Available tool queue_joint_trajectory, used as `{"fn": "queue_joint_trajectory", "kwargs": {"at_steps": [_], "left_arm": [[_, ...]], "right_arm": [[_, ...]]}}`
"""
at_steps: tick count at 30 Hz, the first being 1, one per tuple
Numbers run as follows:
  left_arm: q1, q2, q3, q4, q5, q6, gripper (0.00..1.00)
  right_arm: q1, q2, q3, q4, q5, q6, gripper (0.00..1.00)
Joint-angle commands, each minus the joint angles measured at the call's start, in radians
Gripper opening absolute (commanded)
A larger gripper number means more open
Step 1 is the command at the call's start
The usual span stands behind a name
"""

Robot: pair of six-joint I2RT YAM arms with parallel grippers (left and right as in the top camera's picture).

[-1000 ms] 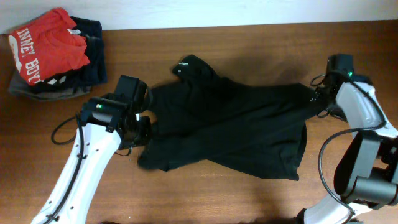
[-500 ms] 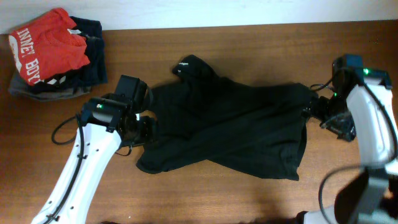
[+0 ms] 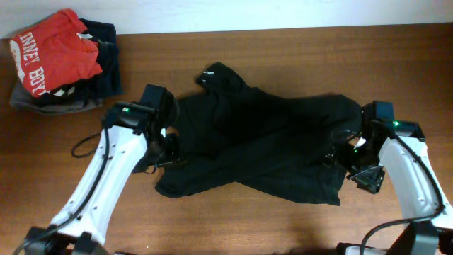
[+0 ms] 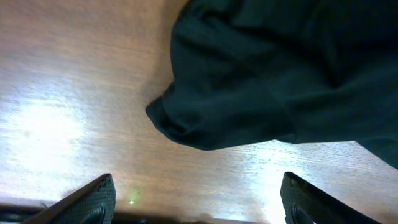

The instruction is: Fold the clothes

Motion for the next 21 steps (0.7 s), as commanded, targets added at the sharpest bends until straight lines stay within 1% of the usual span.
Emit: {"fn": "queue_joint_trajectory", "kwargs": {"at_steps": [1,7,8,10,15,17,19,21], "left_arm": [[0.001,0.009,-0.042,0.000,0.031,-0.076,0.85],[0.002,0.009,-0.125,0.046,0.032,-0.085,0.87],[0.002,0.009,-0.138,0.048,0.034,-0.096,0.95],[0.002,0.009,-0.162,0.052,0.040,-0.119,0.96],[0.006,0.009,-0.222,0.102,0.101,-0.122,0.97],[0.006,0.009,-0.245,0.127,0.121,-0.122,0.97],[0.006,0.009,-0.268,0.153,0.134,-0.122,0.97],[0.006,0.009,-0.288,0.171,0.136,-0.135,0.97]], "right_arm": [[0.007,0.012,-0.028,0.014,-0.025,-0.009,0.98],[0.007,0.012,-0.096,0.112,-0.111,-0.038,1.00],[0.007,0.012,-0.109,0.131,-0.119,-0.038,0.98],[0.007,0.012,-0.133,0.157,-0.122,-0.037,0.95],[0.007,0.013,-0.177,0.219,-0.122,-0.039,0.93],[0.007,0.013,-0.190,0.250,-0.122,-0.038,0.88],[0.007,0.013,-0.204,0.281,-0.122,-0.038,0.79],[0.007,0.014,-0.214,0.294,-0.122,-0.038,0.76]]}}
